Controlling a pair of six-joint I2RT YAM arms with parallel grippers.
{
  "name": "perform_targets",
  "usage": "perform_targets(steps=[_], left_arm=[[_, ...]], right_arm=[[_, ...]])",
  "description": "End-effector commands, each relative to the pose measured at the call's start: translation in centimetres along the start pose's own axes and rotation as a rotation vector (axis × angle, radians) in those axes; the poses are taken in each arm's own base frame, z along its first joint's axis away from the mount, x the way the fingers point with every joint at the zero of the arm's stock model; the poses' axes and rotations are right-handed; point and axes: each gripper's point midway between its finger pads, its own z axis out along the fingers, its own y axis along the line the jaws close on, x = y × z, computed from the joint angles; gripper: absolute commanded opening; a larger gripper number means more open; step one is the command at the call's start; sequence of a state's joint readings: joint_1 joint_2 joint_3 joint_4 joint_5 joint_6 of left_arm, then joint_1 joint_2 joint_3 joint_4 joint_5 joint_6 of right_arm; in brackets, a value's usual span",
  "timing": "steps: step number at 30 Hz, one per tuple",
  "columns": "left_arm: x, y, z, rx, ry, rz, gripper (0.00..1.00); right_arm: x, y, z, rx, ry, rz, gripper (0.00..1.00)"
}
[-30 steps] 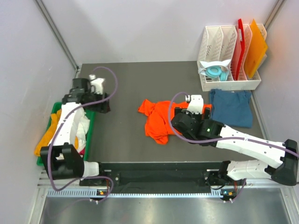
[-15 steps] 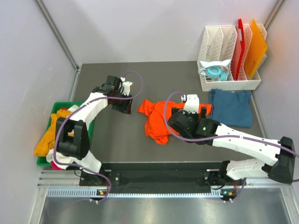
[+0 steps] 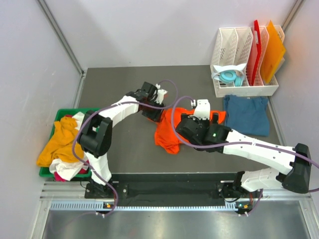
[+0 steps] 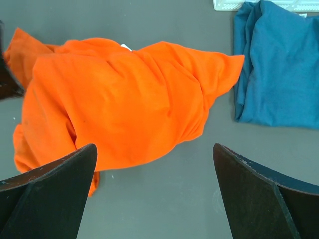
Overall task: Fold and stack the t-shirts
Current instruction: Grap the side of the flattened tshirt closest away from the robot with both arms
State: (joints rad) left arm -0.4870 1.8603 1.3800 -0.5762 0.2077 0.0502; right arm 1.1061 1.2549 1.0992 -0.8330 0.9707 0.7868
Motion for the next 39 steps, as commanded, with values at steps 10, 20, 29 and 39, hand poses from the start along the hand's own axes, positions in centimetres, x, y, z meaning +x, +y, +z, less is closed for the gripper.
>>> perform_targets(steps=[10,20,29,39], left_arm=[[-1.0,2.3,3.7,-0.073,0.004,-0.047,0.31],[-2.9,3.7,-2.4,-0.137,-0.121,-0.072,0.00],[-1.6,9.1,-9.7,-0.219,-0.197,-0.176,0.00],[1.2,11.4,-11.2,-0.261,-0.159,-0.211,0.00]], right_arm=[[-1.9,0.6,-0.5,-0.004,-0.031,0.034,1.00],[-0.3,-0.6,0.0,0.026,-0.003,0.081,1.00],[2.8,-6.9,5.8,0.106,0.133,0.278,1.00],[3.8,-7.5,14.2,0.152,0.269,0.260,0.99]])
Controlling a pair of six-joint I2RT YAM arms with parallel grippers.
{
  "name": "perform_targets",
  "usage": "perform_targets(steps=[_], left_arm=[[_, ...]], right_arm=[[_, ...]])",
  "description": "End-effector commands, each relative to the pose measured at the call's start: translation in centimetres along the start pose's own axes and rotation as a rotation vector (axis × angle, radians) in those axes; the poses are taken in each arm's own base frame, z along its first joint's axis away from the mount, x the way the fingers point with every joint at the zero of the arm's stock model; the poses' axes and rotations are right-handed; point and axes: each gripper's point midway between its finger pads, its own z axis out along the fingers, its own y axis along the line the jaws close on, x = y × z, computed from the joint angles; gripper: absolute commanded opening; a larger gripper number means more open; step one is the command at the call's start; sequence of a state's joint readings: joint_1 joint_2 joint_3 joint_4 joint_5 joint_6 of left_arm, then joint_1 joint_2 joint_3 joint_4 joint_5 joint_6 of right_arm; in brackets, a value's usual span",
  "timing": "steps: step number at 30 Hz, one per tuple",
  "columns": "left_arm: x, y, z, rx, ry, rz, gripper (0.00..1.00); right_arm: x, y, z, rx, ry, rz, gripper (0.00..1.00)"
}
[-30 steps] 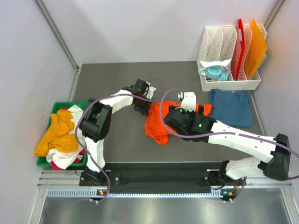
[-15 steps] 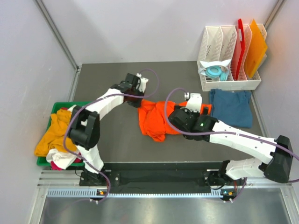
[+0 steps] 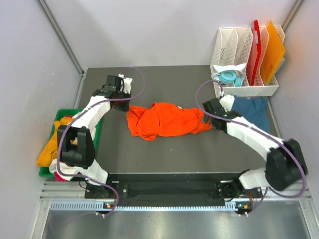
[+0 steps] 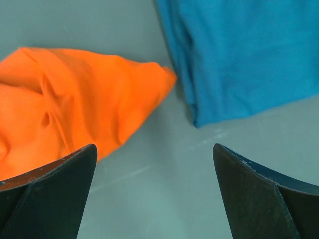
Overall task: Fold and stack the t-shirts
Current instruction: Grap the side of the flattened tshirt closest away from the robot with both arms
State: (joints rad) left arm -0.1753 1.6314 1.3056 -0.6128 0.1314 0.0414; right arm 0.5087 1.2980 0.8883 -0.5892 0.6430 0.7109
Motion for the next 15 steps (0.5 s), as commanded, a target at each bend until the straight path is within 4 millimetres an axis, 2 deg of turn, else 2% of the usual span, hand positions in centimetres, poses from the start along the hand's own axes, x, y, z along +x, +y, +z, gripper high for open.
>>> perform_targets(steps=[1,3,4,7,12,15], left_arm=[[0.2,0.0,-1.7,-0.007,-0.009,0.033,0.00],[0.1,0.2,-1.9,-0.015,-0.010,0.030,0.00],[0.1,0.3,-2.0,-0.017,-0.012,0.028,0.00],[-0.1,0.7,-2.5,-0.031,-0.014,0.029,0.00],[-0.1,1.7,-3.4,-0.049,-0.019,0.018,0.00],[0.0,2.2,-3.6,-0.052,-0.020,0.007,0.00]], right_arm=[[-1.7,4.3,2.7,-0.091,0.026,-0.029,0.98],[-1.5,5.3,4.2,-0.076,0.048,-0.049,0.93],[-1.5,5.1,4.8,-0.061,0.055,-0.048,0.83],[-1.3,5.1,6.5,-0.031,0.080,-0.026,0.65],[-0.9,4.7,7.9,-0.001,0.100,-0.008,0.70],[-0.6,3.7,8.7,0.036,0.108,0.002,0.70]])
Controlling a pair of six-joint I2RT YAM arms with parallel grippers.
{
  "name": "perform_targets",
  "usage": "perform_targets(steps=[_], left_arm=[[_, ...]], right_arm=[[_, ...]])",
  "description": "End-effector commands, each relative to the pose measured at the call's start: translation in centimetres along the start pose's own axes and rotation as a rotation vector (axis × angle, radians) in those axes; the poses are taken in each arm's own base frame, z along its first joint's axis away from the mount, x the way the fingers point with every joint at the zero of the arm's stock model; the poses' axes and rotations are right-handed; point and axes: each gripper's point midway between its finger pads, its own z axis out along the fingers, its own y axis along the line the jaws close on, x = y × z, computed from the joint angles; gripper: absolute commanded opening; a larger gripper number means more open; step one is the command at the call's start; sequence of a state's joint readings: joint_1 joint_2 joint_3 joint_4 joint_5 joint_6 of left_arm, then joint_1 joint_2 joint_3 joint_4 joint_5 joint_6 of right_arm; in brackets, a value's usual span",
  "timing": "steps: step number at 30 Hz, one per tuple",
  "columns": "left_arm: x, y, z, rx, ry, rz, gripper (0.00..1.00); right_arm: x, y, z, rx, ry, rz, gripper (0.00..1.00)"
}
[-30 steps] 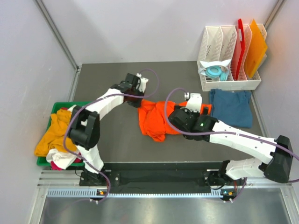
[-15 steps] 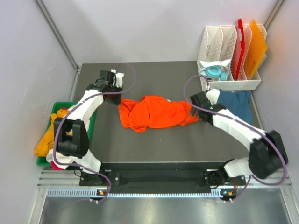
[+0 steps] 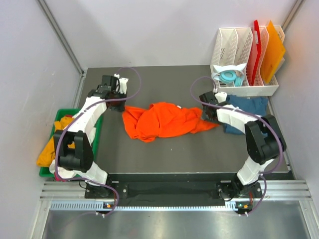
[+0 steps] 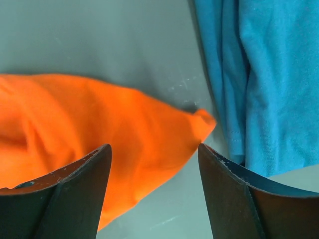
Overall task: Fold and stack the t-shirts
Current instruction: Grap the side of the flattened tshirt closest away from the robot with both arms
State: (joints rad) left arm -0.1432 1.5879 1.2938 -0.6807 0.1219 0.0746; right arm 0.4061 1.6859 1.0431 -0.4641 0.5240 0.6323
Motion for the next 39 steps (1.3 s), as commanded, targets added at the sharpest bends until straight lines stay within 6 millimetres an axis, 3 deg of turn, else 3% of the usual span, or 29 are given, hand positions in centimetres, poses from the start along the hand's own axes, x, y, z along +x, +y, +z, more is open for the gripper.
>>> perform_targets(steps=[1,6,7,9,11,12,15,18,19,21,22,24,25,28,30,36,37,38,39], left_arm=[[-1.2,1.3,-2.1,-0.031,-0.056,-0.002,0.00],[-0.9,1.6,-2.2,-0.032,-0.053,-0.015,0.00],[-0.9,1.6,-2.2,-0.033,-0.053,-0.014,0.00],[-0.8,1.7,-2.3,-0.035,-0.054,-0.017,0.00],[-0.8,1.7,-2.4,-0.039,-0.056,-0.018,0.00],[-0.8,1.7,-2.5,-0.040,-0.057,-0.018,0.00],[-1.5,2.2,-3.4,-0.065,-0.089,-0.020,0.00],[-4.2,3.5,-5.9,-0.108,-0.177,-0.032,0.00],[-6.3,4.7,-7.7,-0.131,-0.239,-0.050,0.00],[-7.8,7.0,-10.1,-0.149,-0.289,-0.112,0.00],[-10.1,7.7,-12.5,-0.163,-0.361,-0.119,0.00],[-11.2,9.4,-15.1,-0.190,-0.412,-0.151,0.00],[-12.7,9.8,-17.1,-0.203,-0.471,-0.145,0.00],[-14.1,10.6,-21.1,-0.246,-0.588,-0.139,0.00],[-14.2,10.3,-23.1,-0.255,-0.637,-0.123,0.00],[-11.1,8.3,-23.5,-0.218,-0.607,-0.092,0.00],[-10.5,7.8,-23.9,-0.212,-0.609,-0.075,0.00],[-10.2,7.0,-26.1,-0.232,-0.668,-0.034,0.00],[-9.3,7.0,-25.9,-0.244,-0.666,-0.028,0.00]], right_arm=[[-1.8,0.0,0.9,0.008,-0.027,0.065,0.69],[-1.1,-0.1,2.1,0.007,0.014,0.047,0.61],[-1.0,0.1,2.1,-0.002,0.017,0.044,0.48],[-0.9,0.3,2.2,-0.016,0.019,0.043,0.37],[-0.8,0.4,2.1,-0.023,0.021,0.036,0.06],[-1.0,0.1,1.9,-0.015,0.016,0.041,0.00],[-3.4,-0.1,0.0,-0.028,-0.056,0.077,0.00],[-9.5,-1.2,-4.9,-0.076,-0.215,0.175,0.00],[-13.6,-2.1,-8.4,-0.123,-0.312,0.236,0.00],[-17.7,-3.4,-12.4,-0.158,-0.423,0.259,0.00],[-21.4,-4.0,-16.9,-0.216,-0.530,0.302,0.00],[-23.9,-5.0,-20.5,-0.231,-0.595,0.290,0.00],[-26.1,-5.5,-23.5,-0.260,-0.653,0.317,0.00],[-27.1,-6.6,-26.7,-0.284,-0.689,0.307,0.00],[-27.0,-7.2,-27.5,-0.285,-0.703,0.297,0.00],[-23.6,-8.3,-27.8,-0.286,-0.676,0.201,0.00],[-22.6,-9.0,-28.5,-0.293,-0.694,0.192,0.00],[-22.1,-9.5,-28.9,-0.293,-0.707,0.180,0.00],[-21.5,-10.7,-30.1,-0.295,-0.739,0.183,0.00]])
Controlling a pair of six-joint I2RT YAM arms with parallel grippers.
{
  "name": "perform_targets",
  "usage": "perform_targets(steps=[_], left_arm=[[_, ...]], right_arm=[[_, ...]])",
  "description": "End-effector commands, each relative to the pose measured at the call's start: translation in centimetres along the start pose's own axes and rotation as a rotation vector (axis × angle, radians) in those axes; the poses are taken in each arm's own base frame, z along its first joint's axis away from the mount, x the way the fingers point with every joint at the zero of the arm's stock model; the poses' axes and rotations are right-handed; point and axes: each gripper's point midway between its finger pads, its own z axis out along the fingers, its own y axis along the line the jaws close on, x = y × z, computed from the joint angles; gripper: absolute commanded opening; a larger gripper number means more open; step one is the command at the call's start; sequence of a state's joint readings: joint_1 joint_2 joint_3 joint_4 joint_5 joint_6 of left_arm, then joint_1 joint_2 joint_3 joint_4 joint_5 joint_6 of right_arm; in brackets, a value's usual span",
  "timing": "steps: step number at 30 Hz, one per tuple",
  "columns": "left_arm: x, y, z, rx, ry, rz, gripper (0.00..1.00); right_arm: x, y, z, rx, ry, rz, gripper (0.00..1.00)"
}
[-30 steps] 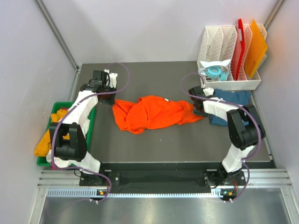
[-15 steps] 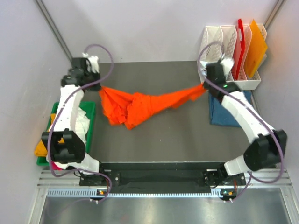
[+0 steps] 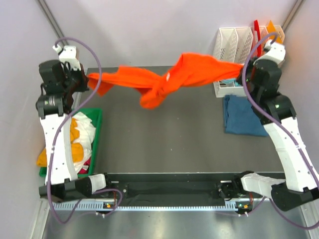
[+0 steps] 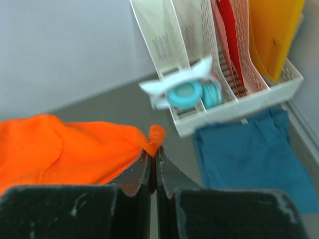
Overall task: Fold and stack the t-shirts
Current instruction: Grap the side of the flattened tshirt closest away from the robot with both arms
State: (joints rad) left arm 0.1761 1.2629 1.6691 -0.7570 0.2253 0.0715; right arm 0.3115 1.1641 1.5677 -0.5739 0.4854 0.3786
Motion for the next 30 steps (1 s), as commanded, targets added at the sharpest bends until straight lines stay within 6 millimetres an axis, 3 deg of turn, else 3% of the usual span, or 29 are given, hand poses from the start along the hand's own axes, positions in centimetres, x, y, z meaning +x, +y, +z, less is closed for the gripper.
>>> perform_targets(steps=[1,2,4,6,8,11,12,14,16,17,18,20,21,23,24,26,29,30], left_arm=[[0.6,0.1,-3.6,-0.036,-0.069,0.083,0.00],[0.1,0.2,-5.1,-0.057,-0.110,0.107,0.00],[0.9,1.2,-5.2,-0.114,-0.087,0.102,0.00],[1.8,2.4,-4.2,-0.168,-0.048,0.089,0.00],[2.0,2.9,-3.0,-0.174,-0.023,0.055,0.00],[0.0,3.2,-2.2,-0.167,-0.036,0.002,0.00],[-2.5,3.2,-3.3,-0.171,-0.091,0.001,0.00],[-4.0,3.3,-4.2,-0.182,-0.121,-0.011,0.00],[-4.9,3.2,-5.4,-0.188,-0.171,-0.004,0.00],[-5.2,2.6,-7.0,-0.185,-0.211,0.009,0.00],[-3.2,2.6,-6.4,-0.177,-0.171,0.006,0.00],[-1.4,2.3,-6.5,-0.171,-0.147,0.006,0.00],[1.1,2.5,-5.3,-0.174,-0.084,-0.007,0.00],[3.5,2.7,-4.4,-0.176,-0.017,-0.019,0.00],[5.3,2.8,-3.9,-0.174,0.031,-0.020,0.00],[6.8,3.1,-3.7,-0.189,0.067,-0.011,0.00],[9.6,3.1,-3.4,-0.178,0.149,0.030,0.00],[10.6,3.2,-3.2,-0.178,0.179,0.034,0.00]], right_arm=[[0.8,-3.4,-3.7,0.038,-0.014,-0.108,0.00],[1.0,-4.1,-4.1,0.055,-0.011,-0.121,0.00],[2.1,-5.5,-4.2,0.108,0.012,-0.173,0.00],[3.0,-6.2,-3.7,0.139,0.031,-0.198,0.00],[2.7,-5.7,-3.2,0.133,0.025,-0.190,0.00],[0.1,-4.1,-2.6,0.109,-0.005,-0.141,0.00],[-2.4,-3.1,-3.0,0.084,-0.047,-0.105,0.00],[-4.6,-2.4,-3.9,0.045,-0.110,-0.059,0.00],[-6.0,-2.7,-5.6,0.015,-0.187,-0.021,0.00],[-5.6,-3.0,-5.8,0.011,-0.189,-0.021,0.00],[-3.9,-3.4,-5.4,0.017,-0.156,-0.039,0.00],[-0.4,-4.3,-4.5,0.057,-0.055,-0.086,0.00],[2.7,-4.9,-3.4,0.084,0.015,-0.106,0.00],[5.4,-5.1,-2.9,0.083,0.062,-0.091,0.00],[7.7,-5.9,-2.9,0.092,0.096,-0.092,0.00],[10.1,-5.9,-2.9,0.072,0.135,-0.051,0.00],[15.5,-7.2,-3.4,0.091,0.272,-0.057,0.00],[17.5,-8.0,-3.5,0.113,0.320,-0.076,0.07]])
